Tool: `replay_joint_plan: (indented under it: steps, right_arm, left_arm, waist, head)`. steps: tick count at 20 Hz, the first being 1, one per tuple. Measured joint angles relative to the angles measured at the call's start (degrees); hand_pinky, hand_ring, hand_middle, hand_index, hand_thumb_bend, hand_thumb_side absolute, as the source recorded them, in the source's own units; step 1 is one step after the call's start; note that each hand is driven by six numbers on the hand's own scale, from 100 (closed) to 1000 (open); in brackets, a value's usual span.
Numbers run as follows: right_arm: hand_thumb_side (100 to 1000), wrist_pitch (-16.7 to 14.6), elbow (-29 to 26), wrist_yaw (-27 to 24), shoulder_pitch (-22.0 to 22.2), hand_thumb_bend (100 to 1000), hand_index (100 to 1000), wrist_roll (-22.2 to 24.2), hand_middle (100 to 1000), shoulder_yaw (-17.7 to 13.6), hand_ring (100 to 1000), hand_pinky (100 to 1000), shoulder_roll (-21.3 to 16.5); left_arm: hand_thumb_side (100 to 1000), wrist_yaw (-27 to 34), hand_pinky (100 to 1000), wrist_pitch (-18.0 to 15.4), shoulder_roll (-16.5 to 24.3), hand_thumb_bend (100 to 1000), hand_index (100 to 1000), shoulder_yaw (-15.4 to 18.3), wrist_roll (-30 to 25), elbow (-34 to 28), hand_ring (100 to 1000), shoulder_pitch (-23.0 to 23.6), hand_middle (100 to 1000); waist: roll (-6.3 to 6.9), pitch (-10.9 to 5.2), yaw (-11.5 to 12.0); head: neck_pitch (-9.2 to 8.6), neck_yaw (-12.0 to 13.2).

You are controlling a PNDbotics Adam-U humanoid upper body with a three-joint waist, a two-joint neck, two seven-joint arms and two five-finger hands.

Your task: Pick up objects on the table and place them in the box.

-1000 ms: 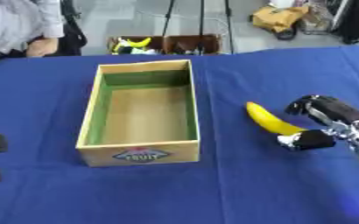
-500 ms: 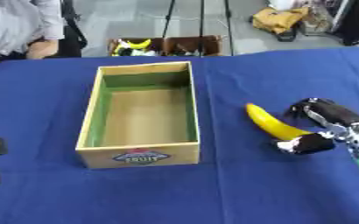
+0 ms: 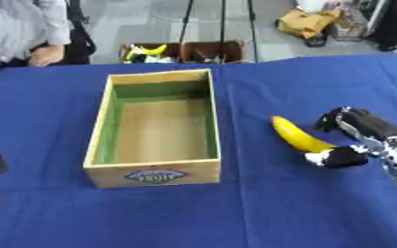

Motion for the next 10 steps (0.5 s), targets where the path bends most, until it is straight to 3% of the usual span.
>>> replay_joint_plan:
  steps: [10]
  right_arm:
    - [568,-1.3,0.5,0.8,-0.1,337,724,1.2,600,0.9,717,544,0.0]
  left_arm:
    - [975,0.0,302,0.0,0.0,100,748,0.0,-0.1,0.0,639,0.0,610]
  waist:
    - [-0.08,0.00,0.0]
  head:
    - [-0.17,-0.1]
